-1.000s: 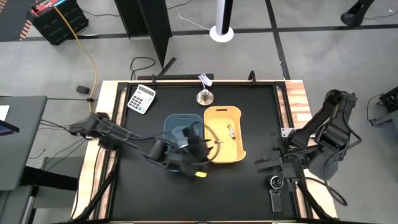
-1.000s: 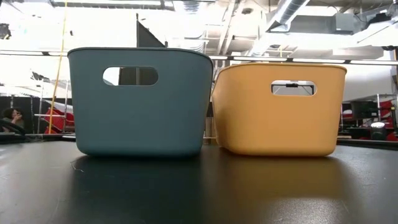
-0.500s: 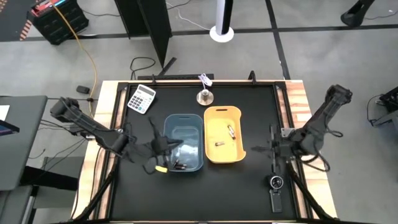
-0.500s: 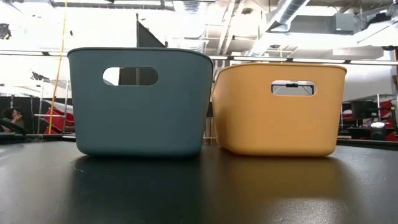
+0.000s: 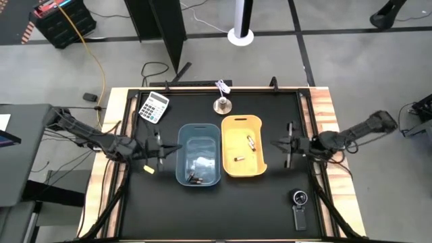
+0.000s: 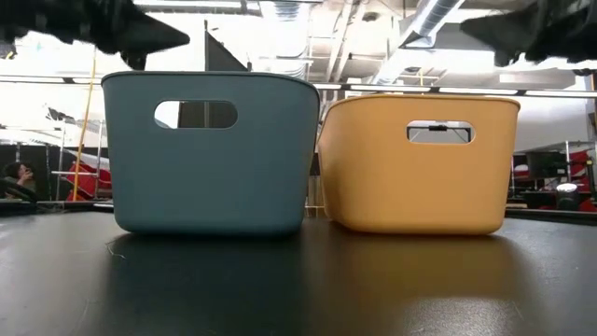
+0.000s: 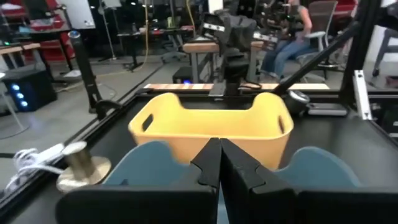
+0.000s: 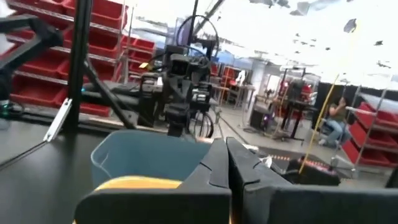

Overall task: Sort batteries
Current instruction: Return to Home Position

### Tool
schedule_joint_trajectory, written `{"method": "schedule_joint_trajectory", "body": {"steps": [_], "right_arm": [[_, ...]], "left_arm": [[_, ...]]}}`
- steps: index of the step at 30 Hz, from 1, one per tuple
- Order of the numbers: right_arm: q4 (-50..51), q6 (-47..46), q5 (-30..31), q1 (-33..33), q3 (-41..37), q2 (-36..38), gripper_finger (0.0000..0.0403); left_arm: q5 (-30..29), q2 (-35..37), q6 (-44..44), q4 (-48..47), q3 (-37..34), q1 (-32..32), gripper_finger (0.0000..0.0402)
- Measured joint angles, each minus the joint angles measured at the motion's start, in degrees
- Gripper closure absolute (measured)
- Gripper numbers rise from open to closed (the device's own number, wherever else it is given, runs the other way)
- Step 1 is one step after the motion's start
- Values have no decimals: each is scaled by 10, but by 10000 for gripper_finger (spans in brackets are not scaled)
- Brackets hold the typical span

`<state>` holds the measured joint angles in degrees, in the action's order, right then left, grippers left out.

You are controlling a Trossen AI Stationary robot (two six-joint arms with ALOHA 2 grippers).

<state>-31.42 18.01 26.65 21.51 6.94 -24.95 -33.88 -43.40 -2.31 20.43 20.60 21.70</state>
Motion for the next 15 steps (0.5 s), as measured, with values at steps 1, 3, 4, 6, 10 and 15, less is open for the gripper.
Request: {"method": "schedule_joint_trajectory", "body": {"steps": [1,3,4,6,10,15], "right_arm": [[3,-8,-22,-22,-8,5,402],[4,-26,-63,-63,-20,12,402],[8,-36,-78,-81,-24,16,402],[21,-54,-104,-114,-32,25,402],[30,-62,-141,-151,-54,52,402],[92,-66,-146,-161,-63,114,403]], "left_arm": [[14,19,1,2,-17,-11,401],[44,55,5,7,-47,-31,401],[59,72,5,5,-59,-40,401],[84,101,5,8,-81,-56,401],[121,159,0,3,-122,-75,401],[127,233,0,-14,-171,-79,401]]}}
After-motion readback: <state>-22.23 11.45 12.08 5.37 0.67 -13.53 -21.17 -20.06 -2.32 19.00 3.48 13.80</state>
